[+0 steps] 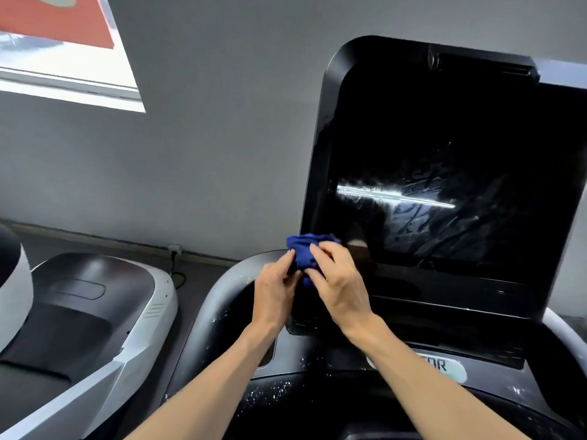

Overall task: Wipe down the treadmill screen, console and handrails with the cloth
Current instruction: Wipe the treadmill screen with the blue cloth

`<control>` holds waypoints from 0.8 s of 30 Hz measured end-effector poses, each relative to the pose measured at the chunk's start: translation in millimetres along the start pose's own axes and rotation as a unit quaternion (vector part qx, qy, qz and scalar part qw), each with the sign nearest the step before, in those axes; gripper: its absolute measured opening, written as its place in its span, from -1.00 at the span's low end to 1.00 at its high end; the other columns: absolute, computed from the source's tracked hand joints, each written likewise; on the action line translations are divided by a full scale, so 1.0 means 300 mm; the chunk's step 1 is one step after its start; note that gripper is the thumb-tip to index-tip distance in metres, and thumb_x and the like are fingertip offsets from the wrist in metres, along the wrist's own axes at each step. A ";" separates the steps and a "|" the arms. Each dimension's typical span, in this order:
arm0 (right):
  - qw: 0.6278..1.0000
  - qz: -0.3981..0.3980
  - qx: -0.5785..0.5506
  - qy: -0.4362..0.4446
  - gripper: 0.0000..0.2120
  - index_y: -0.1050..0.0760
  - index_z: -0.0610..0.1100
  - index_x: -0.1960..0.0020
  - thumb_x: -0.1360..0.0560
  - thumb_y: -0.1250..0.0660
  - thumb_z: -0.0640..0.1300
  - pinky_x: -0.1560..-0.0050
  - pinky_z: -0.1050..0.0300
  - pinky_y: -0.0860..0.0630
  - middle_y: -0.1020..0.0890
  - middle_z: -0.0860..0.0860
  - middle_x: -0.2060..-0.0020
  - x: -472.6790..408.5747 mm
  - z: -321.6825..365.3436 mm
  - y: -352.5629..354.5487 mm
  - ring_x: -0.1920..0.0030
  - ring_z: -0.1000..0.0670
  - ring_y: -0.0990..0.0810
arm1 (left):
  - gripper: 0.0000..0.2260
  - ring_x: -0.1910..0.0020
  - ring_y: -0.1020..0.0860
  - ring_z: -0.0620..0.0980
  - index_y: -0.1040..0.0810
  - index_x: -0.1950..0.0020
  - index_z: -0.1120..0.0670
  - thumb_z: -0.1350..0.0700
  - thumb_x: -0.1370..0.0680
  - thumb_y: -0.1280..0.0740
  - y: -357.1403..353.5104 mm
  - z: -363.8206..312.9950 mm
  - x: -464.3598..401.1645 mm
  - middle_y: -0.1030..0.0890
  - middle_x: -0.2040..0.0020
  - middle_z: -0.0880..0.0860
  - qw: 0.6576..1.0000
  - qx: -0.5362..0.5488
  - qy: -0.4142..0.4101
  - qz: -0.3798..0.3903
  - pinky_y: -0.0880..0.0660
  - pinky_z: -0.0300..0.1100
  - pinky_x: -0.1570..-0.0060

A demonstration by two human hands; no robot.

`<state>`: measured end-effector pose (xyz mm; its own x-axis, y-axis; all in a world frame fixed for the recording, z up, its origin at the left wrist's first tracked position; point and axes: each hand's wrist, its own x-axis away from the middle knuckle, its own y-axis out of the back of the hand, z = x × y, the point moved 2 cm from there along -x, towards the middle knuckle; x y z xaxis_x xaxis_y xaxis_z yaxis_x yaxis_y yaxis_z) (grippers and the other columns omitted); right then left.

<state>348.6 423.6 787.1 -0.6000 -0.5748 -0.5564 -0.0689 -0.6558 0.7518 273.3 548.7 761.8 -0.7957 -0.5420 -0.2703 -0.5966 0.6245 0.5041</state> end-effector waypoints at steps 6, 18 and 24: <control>0.992 -0.004 0.121 0.037 -0.59 -0.51 -0.20 -0.34 -0.50 -0.38 -0.21 0.19 0.12 -0.64 -0.50 -0.15 -0.24 -0.072 0.029 0.024 -0.21 -0.08 -0.49 | -0.76 0.27 -0.56 -0.24 -0.70 -0.16 0.10 0.26 -0.50 -0.48 0.085 -0.073 -0.114 -0.69 0.15 0.02 0.998 0.049 -0.006 0.026 -0.38 -0.54 0.18; 0.936 0.055 0.270 0.220 -0.65 -0.50 -0.25 -0.32 -0.58 -0.17 -0.20 0.02 -0.10 -0.52 -0.43 -0.16 -0.45 -0.083 0.016 -0.009 -0.32 -0.24 -0.46 | -0.63 -0.19 -0.65 0.07 -0.58 -0.28 0.18 0.48 -0.60 -0.19 0.045 0.080 -0.040 -0.70 -0.15 0.12 0.945 0.286 0.131 0.086 -0.60 -0.12 -0.16; 0.908 0.095 0.270 0.305 -0.76 -0.58 -0.13 -0.10 -0.64 -0.24 0.00 -0.24 -0.04 -0.40 -0.54 -0.12 -0.35 -0.096 -0.010 0.001 -0.37 -0.18 -0.48 | -0.57 -0.12 -0.68 0.04 -0.62 -0.20 0.07 0.48 -0.56 -0.16 0.034 0.130 -0.006 -0.73 -0.06 0.02 0.950 0.246 0.165 0.098 -0.60 -0.16 -0.09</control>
<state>368.3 438.5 802.5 -0.1007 -0.9249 -0.3666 -0.4904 -0.2745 0.8271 264.6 577.9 735.5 -0.8688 -0.4846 0.1015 -0.4818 0.8747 0.0524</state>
